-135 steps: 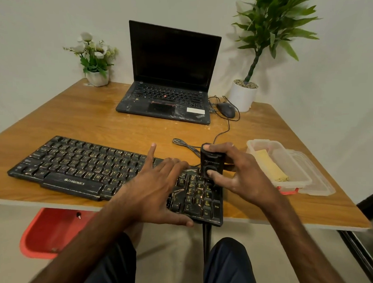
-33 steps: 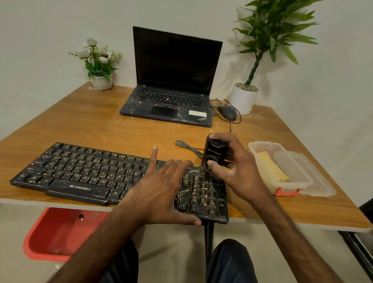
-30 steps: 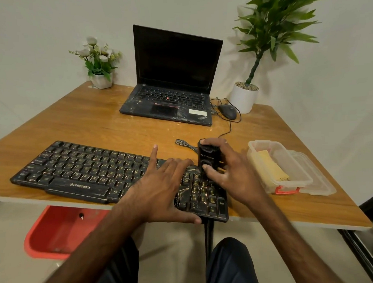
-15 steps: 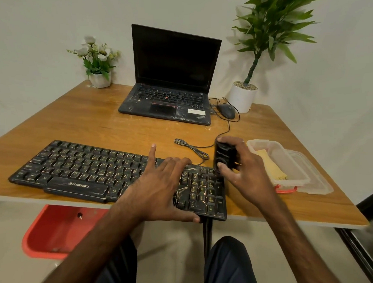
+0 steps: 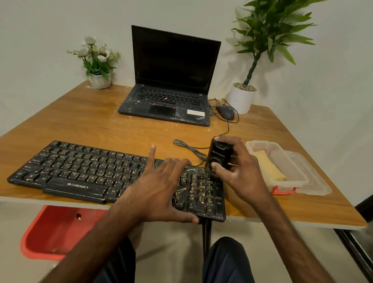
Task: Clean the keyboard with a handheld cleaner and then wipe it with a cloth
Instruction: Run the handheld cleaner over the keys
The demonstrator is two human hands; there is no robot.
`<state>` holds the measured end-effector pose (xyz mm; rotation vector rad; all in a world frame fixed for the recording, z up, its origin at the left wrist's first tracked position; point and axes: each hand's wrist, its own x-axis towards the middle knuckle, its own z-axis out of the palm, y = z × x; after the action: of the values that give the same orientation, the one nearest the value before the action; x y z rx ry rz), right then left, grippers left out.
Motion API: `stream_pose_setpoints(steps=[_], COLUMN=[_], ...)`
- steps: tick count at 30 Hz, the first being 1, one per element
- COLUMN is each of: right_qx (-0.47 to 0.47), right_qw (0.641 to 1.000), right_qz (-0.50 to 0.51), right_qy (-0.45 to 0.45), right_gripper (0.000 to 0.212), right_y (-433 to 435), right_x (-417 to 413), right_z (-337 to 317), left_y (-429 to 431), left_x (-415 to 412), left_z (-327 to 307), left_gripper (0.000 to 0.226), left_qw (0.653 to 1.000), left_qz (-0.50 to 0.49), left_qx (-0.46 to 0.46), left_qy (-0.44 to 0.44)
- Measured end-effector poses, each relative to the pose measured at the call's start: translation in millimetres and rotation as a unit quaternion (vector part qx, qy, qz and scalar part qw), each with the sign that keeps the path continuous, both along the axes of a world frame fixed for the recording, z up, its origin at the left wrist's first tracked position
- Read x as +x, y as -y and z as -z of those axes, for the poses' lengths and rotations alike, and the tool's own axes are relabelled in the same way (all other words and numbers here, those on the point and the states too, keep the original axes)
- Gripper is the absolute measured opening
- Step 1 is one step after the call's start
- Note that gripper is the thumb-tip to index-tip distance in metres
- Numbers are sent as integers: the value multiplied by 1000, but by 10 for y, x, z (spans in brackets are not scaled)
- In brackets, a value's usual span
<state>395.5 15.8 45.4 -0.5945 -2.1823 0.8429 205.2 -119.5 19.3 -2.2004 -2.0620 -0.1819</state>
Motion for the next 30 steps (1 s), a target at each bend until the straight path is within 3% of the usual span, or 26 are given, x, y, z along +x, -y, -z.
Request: stream_pose_setpoints(steps=[3,8,16,24,30], right_qx=[12,11,41,4,-23], right_qw=[999,999,999,998,1000], right_qz=[-41,27,33,56,-2], right_qy=[14,14,15,3,0], right_gripper=[58,58,56,58,57], right_y=[147,-64,-97,-185,23], right_x=[-112,-43,-147,-87,-546], right_z=[36,8,-70,-45,-48], left_y=[-4,-2,-302,-53,15], left_x=[-2,2,170,-605,-524], left_z=[-6,-26,-75,-363,-291], left_gripper=[131,130,134,154,150], left_qw=[1000,1000,999,964,975], left_qz=[1,-8,-35,-118,-97], left_qx=[-4,-18,-19,-212,-172], left_qy=[-1,14,19,110,102])
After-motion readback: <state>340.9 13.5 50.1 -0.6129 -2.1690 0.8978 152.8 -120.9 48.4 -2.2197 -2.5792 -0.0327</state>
